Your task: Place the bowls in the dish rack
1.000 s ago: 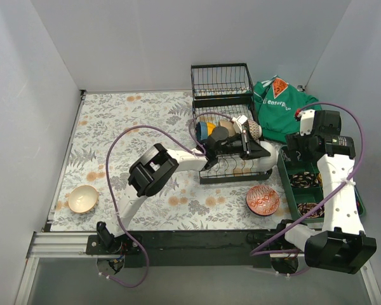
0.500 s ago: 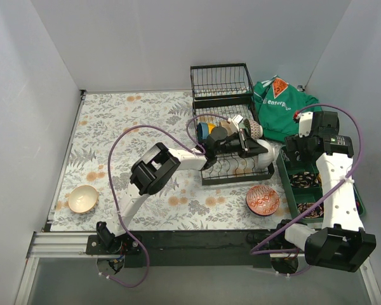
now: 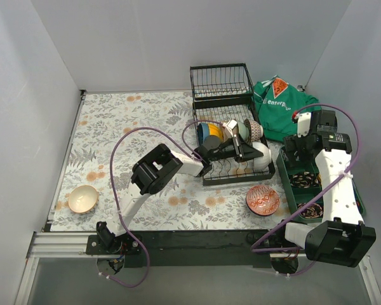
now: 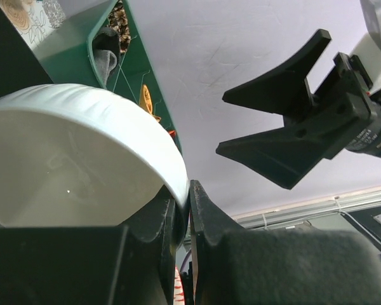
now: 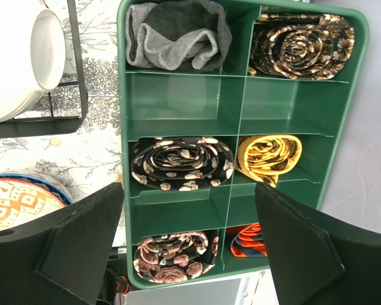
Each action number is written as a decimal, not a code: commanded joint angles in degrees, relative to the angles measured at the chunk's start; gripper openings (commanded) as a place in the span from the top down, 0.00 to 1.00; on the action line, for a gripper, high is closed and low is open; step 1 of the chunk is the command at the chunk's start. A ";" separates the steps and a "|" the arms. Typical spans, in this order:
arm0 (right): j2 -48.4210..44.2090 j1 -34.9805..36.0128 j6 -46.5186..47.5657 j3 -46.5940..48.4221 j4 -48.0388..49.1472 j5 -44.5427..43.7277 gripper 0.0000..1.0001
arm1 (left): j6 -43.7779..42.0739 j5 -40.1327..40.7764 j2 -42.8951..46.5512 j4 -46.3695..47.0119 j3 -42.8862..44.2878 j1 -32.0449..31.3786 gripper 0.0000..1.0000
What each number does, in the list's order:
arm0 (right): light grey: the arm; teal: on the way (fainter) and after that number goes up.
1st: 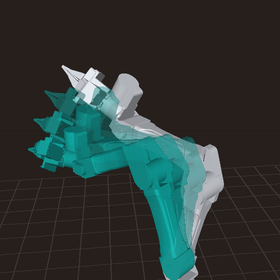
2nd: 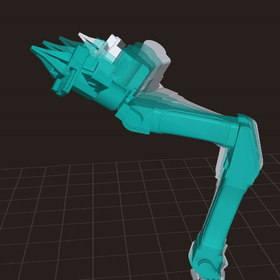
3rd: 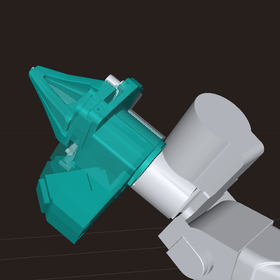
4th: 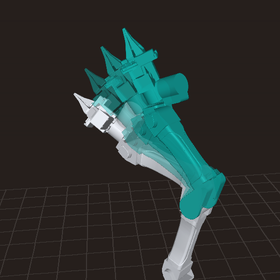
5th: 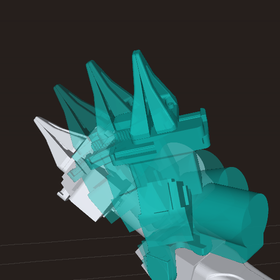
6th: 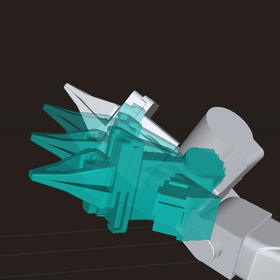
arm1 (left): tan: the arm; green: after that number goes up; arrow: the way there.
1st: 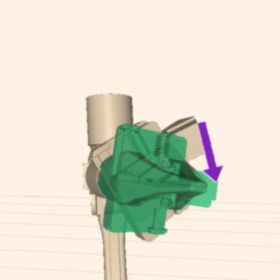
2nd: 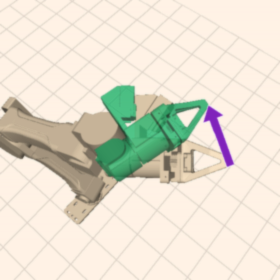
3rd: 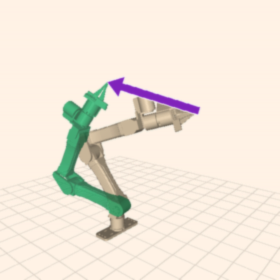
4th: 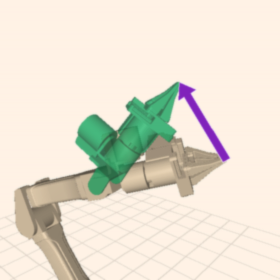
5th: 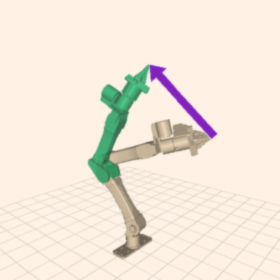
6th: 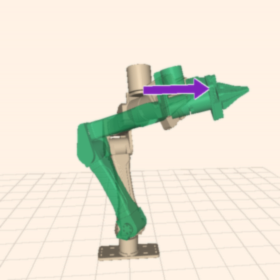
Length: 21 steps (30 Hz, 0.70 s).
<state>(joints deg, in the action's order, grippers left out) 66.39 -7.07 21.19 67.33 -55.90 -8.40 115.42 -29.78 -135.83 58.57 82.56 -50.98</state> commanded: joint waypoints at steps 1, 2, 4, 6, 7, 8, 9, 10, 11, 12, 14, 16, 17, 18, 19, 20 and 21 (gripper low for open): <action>0.76 -0.22 0.08 0.35 0.44 1.55 0.08 | 6.93 -0.37 -0.75 0.67 -3.20 -0.35 0.95; 0.76 -0.22 -0.01 0.35 0.53 1.72 0.08 | 6.67 -0.63 -0.93 1.80 -3.29 -0.35 0.94; 1.02 -0.22 -0.01 0.43 0.62 1.81 0.08 | 5.96 -2.47 -1.45 4.26 -2.76 -0.35 0.97; 1.02 -0.14 -0.01 0.35 0.62 1.90 0.08 | 5.61 -2.83 -1.63 6.12 -2.41 -0.43 0.98; 1.02 -0.14 -0.10 0.26 0.62 1.99 0.08 | 5.44 -3.18 -1.72 6.90 -2.15 -0.61 1.00; 1.02 -0.22 -0.10 0.17 0.62 1.90 0.08 | 5.09 -3.53 -2.07 8.39 -1.36 -0.70 1.00; 0.85 -0.22 -0.10 0.08 0.62 1.90 0.08 | 5.08 -3.88 -2.24 8.84 -0.83 -0.79 1.00; 0.85 -0.22 -0.10 -0.09 0.44 1.81 0.08 | 5.08 -4.58 -2.51 9.37 -0.04 -1.05 1.00; 0.67 -0.22 -0.10 -0.18 0.44 1.73 0.08 | 5.08 -4.85 -3.03 10.16 1.53 -1.14 1.00; 0.67 -0.22 -0.10 -0.36 0.35 1.64 0.08 | 5.00 -5.11 -3.39 10.60 2.42 -1.31 1.00; 0.67 -0.22 -0.10 -0.36 0.18 1.55 0.08 | 5.43 -5.03 -4.52 10.60 3.91 -1.66 1.00; 0.76 -0.22 -0.01 -0.27 0.00 1.46 0.08 | 5.70 -4.94 -5.32 11.30 4.27 -1.75 1.00; 1.02 -0.22 0.08 -0.27 -0.09 1.46 0.08 | 5.87 -4.85 -5.58 11.48 4.27 -1.75 1.00; 1.11 -0.22 0.08 -0.18 -0.17 1.29 0.08 | 6.13 -4.59 -6.28 11.57 4.18 -1.75 1.00; 1.28 -0.22 0.17 -0.09 -0.26 1.28 0.08 | 6.31 -4.41 -6.55 11.75 4.01 -1.67 1.00; 1.55 -0.22 0.17 0.25 -0.26 1.28 0.08 | 6.49 -3.71 -6.73 11.66 3.75 -1.67 1.00; 1.72 -0.22 0.17 0.43 -0.44 1.37 0.08 | 6.66 -3.27 -6.90 11.31 3.22 -1.67 1.00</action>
<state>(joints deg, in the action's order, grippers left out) 67.59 -7.07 21.19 66.96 -56.01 -7.31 115.26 -33.91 -140.11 66.92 85.67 -51.96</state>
